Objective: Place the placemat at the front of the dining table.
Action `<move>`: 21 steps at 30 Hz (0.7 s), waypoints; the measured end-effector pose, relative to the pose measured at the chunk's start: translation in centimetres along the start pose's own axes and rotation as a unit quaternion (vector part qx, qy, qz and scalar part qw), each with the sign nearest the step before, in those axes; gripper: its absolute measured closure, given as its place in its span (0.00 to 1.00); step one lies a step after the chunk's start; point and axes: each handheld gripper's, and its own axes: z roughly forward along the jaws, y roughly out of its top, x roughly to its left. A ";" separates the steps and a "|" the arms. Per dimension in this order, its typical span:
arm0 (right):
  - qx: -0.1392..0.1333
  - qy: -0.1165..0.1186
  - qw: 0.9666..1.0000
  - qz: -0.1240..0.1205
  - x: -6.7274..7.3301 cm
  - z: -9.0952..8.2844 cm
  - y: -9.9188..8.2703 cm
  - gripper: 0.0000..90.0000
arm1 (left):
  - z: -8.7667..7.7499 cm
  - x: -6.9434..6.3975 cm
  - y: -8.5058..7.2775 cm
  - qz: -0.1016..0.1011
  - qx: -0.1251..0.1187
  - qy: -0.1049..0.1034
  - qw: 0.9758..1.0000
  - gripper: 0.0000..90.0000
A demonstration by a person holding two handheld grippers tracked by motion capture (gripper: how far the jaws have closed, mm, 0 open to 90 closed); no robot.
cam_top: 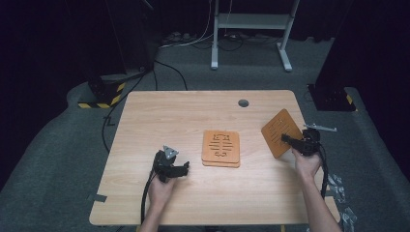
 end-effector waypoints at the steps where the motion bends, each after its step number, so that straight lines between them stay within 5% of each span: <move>1: 0.000 -0.003 1.000 0.000 -0.1 0.1 0.0 0.84 | 0.0 0.0 0.0 0.000 0.000 0.000 1.000 0.19; 9: 0.003 -0.041 0.999 -0.004 -0.3 0.2 -0.2 0.62 | 0.0 0.0 0.0 0.000 0.000 0.000 1.000 0.19; 21: 0.016 -0.060 0.998 -0.004 -0.8 0.6 -0.4 0.52 | 0.0 0.0 0.0 0.000 0.001 0.000 1.000 0.19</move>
